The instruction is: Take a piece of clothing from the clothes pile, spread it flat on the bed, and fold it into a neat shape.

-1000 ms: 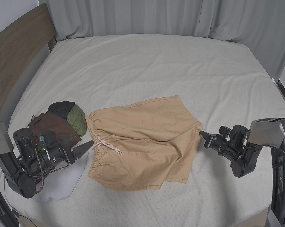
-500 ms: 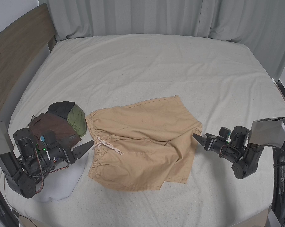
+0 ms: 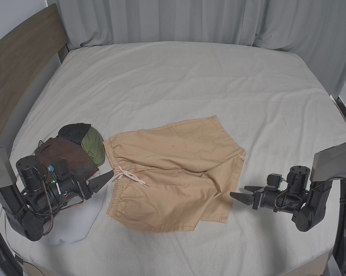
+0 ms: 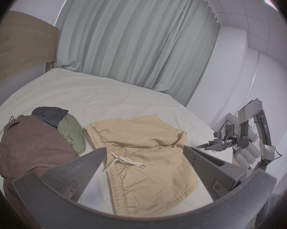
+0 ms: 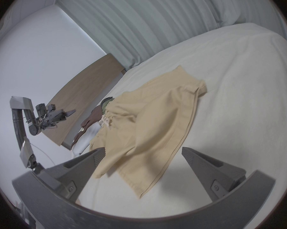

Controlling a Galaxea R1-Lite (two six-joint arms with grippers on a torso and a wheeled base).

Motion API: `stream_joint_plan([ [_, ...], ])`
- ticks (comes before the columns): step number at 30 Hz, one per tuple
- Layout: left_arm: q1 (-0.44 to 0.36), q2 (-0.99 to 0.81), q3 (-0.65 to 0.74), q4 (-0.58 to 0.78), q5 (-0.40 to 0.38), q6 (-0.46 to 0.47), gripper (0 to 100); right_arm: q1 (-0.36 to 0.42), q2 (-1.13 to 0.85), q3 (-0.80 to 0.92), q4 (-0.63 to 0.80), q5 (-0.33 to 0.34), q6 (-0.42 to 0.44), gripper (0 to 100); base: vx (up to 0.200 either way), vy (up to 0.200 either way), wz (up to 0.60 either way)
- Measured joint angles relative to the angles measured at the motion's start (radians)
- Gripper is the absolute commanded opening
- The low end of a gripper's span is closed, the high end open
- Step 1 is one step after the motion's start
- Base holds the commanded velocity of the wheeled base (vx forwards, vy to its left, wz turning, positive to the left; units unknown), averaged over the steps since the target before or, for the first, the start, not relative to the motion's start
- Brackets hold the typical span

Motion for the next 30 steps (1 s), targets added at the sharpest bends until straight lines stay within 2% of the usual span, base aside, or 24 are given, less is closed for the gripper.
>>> stream_joint_plan([
  [22, 0.002, 0.001, 0.000, 0.000, 0.000, 0.000, 100, 0.083, 0.081, 0.069, 0.001, -0.005, -0.001, 100, 0.000, 0.000, 0.00],
  [30, 0.002, 0.002, 0.002, 0.000, 0.000, 0.000, 100, 0.112, 0.114, 0.055, 0.000, -0.067, 0.004, 100, 0.000, 0.000, 0.00],
])
